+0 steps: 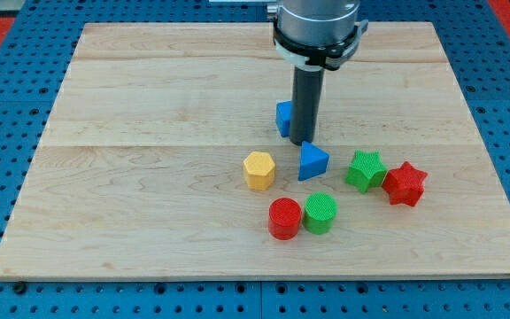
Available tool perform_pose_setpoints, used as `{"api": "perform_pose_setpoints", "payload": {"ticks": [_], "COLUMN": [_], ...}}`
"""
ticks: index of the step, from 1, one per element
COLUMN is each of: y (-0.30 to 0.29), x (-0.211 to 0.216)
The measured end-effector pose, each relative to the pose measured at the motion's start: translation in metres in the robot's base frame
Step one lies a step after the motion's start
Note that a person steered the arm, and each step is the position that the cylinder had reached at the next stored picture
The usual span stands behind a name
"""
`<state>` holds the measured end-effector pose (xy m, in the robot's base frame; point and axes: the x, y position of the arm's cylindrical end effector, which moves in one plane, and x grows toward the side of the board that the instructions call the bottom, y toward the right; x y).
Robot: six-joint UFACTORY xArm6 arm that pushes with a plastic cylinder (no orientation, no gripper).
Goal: Move the green star to the top right
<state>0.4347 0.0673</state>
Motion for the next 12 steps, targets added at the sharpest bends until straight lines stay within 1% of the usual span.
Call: {"api": "perform_pose_setpoints", "payload": {"ticks": [1, 2, 3, 4, 5, 6, 7, 8, 9, 10, 11, 12], "y": [0.058, 0.120, 0.173, 0.189, 0.149, 0.054, 0.053, 0.031, 0.016, 0.038, 0.061, 0.073], "x": [-0.003, -0.036, -0.008, 0.060, 0.123, 0.089, 0.043, 0.026, 0.041, 0.023, -0.007, -0.062]}}
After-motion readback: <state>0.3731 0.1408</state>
